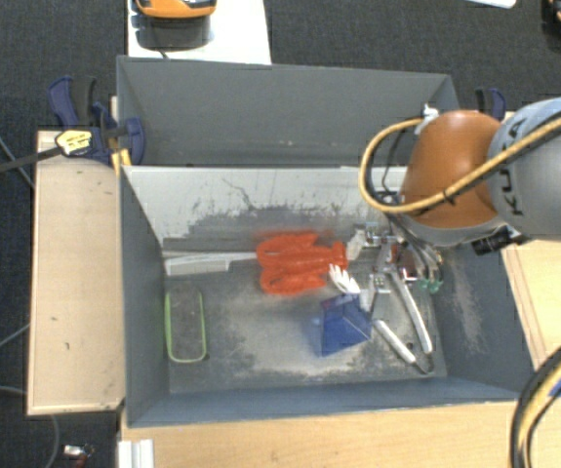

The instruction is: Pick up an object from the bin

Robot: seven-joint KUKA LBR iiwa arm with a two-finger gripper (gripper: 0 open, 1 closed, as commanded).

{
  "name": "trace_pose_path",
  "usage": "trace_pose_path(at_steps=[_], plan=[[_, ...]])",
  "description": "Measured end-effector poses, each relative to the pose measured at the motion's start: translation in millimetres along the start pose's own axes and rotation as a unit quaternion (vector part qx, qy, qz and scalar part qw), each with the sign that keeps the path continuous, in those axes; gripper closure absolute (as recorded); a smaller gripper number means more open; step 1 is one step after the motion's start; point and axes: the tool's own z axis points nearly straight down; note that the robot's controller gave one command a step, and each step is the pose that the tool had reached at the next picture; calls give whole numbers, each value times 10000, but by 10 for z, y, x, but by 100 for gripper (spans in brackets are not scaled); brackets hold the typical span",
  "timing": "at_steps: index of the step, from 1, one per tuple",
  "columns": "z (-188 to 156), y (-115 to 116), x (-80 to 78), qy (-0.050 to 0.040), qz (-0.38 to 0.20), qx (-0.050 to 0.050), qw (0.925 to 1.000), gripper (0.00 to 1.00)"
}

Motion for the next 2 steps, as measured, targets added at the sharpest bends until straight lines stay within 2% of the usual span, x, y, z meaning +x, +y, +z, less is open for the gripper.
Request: trace_pose_path(at_steps=[1, 2], plan=[[455, -166, 45, -87, 649, 0, 9979, 0], [506, -211, -55, -28, 868, -10, 9962, 100]])
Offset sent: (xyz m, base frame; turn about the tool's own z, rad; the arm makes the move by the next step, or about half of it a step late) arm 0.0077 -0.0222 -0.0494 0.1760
